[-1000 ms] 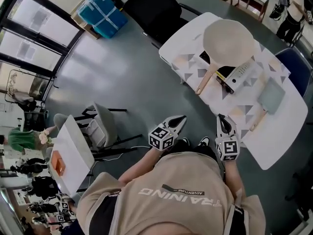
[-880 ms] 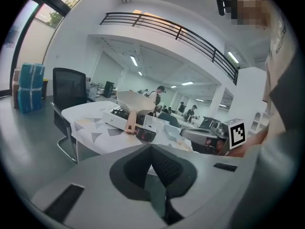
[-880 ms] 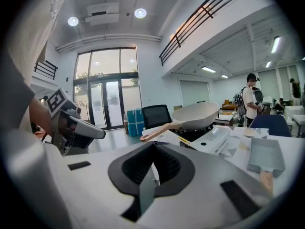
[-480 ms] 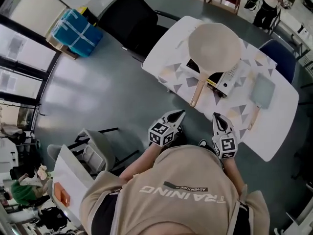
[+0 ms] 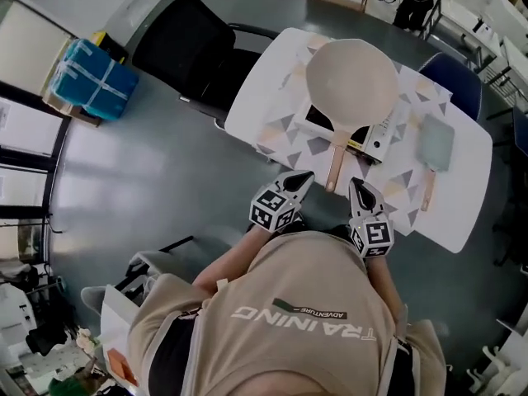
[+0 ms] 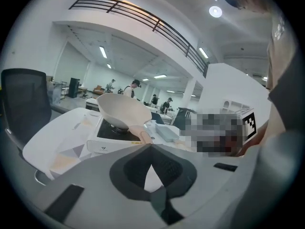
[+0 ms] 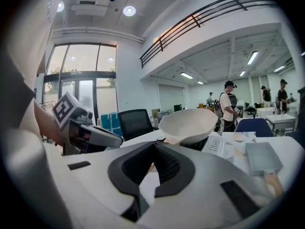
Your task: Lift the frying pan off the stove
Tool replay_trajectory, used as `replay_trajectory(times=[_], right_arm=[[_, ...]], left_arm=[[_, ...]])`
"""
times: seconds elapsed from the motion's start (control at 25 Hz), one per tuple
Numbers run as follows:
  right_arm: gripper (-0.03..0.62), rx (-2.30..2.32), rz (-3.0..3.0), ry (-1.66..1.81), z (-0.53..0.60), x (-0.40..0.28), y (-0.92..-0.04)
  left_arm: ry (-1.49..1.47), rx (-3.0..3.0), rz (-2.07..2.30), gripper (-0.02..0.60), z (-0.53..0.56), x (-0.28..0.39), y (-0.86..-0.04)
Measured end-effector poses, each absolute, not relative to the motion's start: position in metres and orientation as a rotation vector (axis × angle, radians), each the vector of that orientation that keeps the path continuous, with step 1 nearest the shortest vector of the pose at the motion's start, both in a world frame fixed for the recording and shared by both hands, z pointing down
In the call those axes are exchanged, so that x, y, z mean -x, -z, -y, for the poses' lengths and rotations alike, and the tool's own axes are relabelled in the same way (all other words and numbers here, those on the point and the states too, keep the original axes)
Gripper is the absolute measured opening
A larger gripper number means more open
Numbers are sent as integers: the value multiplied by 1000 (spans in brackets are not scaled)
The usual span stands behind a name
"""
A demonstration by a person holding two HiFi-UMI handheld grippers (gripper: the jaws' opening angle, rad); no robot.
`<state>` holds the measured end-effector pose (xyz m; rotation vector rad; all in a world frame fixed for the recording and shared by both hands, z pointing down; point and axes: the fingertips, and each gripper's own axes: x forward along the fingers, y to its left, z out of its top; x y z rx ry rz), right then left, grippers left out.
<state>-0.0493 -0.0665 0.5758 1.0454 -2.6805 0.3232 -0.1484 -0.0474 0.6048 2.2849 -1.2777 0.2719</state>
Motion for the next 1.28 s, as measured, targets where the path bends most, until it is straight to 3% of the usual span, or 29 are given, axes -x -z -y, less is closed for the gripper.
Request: replay_trajectory(times=[0.48,1.28], right_arm=[[-3,-1089,2597,-300,95,51,-588],[-3,-1067,2677,-326,171,15,-603]], left_arm=[[-133,-2169,1114,2,101,157,-633],[-269,-2119,1143,2,177,143,-635]])
